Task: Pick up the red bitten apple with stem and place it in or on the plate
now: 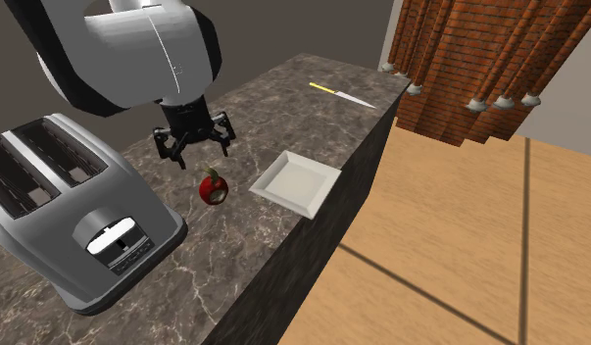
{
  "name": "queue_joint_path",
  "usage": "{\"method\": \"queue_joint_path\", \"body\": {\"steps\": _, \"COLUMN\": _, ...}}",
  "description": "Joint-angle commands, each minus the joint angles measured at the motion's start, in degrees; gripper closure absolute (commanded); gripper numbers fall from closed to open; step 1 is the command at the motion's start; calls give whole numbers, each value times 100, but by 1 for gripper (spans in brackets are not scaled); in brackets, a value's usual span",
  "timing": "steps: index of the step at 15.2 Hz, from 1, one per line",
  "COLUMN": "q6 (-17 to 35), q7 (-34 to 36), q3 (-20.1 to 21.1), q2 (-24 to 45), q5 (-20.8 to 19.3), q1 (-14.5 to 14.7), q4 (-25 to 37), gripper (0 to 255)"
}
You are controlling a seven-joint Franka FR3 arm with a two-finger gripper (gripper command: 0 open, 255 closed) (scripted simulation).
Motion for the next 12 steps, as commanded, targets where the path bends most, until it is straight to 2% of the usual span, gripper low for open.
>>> {"method": "queue_joint_path", "body": {"steps": 1, "q6": 77, "q7": 7, "q3": -18, "q2": 130, "q5": -20, "q1": 13, "q4": 55, "gripper": 0}}
{"method": "queue_joint_path", "body": {"steps": 4, "q6": 224, "q7": 22, "q3": -47, "q2": 340, "q5": -48, "q1": 32, "q4": 119, "gripper": 0}}
{"method": "queue_joint_path", "body": {"steps": 12, "q6": 223, "q7": 22, "q3": -47, "q2": 340, "q5": -48, "q1": 32, "q4": 119, "gripper": 0}}
